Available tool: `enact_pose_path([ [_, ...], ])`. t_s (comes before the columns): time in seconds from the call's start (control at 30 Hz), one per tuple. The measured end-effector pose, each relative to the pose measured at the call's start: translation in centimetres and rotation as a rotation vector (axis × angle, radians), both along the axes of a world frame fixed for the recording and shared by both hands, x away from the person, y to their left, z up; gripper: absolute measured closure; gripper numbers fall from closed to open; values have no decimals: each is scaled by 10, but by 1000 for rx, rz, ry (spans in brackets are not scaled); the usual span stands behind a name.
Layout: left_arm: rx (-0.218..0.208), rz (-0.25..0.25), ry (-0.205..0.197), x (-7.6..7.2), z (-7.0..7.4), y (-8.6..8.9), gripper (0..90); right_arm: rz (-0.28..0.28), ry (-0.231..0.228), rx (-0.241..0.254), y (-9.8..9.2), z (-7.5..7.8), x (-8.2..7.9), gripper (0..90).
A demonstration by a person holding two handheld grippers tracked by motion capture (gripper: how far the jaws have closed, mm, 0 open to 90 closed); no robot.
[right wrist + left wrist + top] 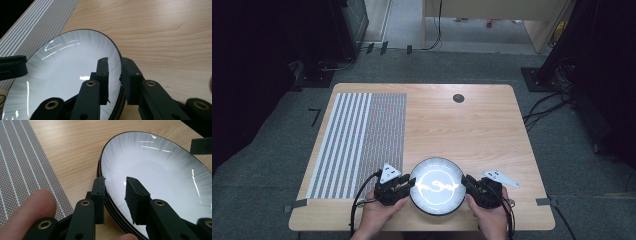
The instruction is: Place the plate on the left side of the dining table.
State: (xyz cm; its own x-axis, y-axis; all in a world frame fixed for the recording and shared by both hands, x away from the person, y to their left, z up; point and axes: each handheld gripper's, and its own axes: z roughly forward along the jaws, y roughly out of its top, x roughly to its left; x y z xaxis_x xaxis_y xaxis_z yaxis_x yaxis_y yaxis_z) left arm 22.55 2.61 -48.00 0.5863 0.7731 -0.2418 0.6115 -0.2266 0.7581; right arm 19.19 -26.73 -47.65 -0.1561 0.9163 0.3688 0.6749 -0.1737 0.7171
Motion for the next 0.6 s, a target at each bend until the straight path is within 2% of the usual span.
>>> enact_pose_path([
  [0.23, 4, 0, -6, -1, 0, 0, 700, 6, 22, -16, 2, -5, 1, 771],
  [0.47, 10, 4, -15, -2, -1, -1, 701, -11, 22, -11, 2, -6, 1, 795],
  [0.6, 22, 9, -25, -3, -1, -2, 702, -23, 6, -57, 8, -6, -1, 795],
])
